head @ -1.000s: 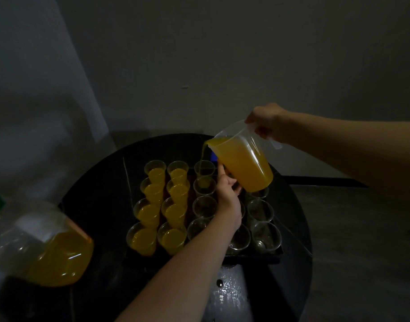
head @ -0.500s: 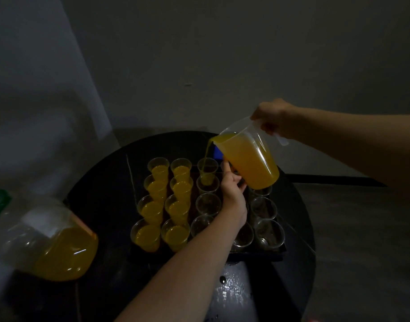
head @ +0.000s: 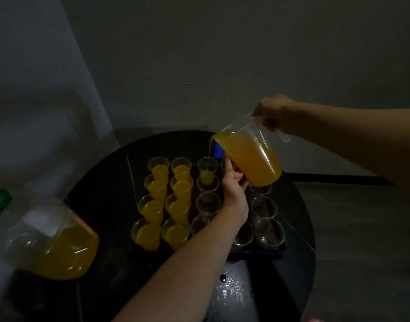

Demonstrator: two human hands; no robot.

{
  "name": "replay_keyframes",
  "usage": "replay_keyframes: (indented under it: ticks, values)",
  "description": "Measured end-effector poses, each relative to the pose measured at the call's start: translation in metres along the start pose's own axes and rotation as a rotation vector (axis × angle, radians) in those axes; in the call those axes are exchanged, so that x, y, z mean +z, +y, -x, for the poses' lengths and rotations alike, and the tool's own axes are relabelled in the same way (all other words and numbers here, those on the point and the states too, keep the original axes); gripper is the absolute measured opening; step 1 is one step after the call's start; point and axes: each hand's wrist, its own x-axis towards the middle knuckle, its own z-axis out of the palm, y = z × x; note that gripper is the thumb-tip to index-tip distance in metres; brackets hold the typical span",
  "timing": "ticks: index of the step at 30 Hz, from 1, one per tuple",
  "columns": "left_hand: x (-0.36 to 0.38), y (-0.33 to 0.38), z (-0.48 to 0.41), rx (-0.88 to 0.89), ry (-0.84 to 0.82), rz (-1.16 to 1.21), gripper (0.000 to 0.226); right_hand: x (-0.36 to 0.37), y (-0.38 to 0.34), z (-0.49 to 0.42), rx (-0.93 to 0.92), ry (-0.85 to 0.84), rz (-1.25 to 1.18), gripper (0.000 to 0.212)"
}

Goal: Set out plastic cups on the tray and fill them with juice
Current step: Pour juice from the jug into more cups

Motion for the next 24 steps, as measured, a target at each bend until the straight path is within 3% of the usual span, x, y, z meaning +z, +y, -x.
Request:
replay_keyframes:
  ticks: [24]
  values:
    - [-0.0057, 0.0010, 0.0034, -0.032, 0.003, 0.065, 0.067, 0.0088, 0.0023, -0.0006, 0.020, 0.008, 0.001, 0.019]
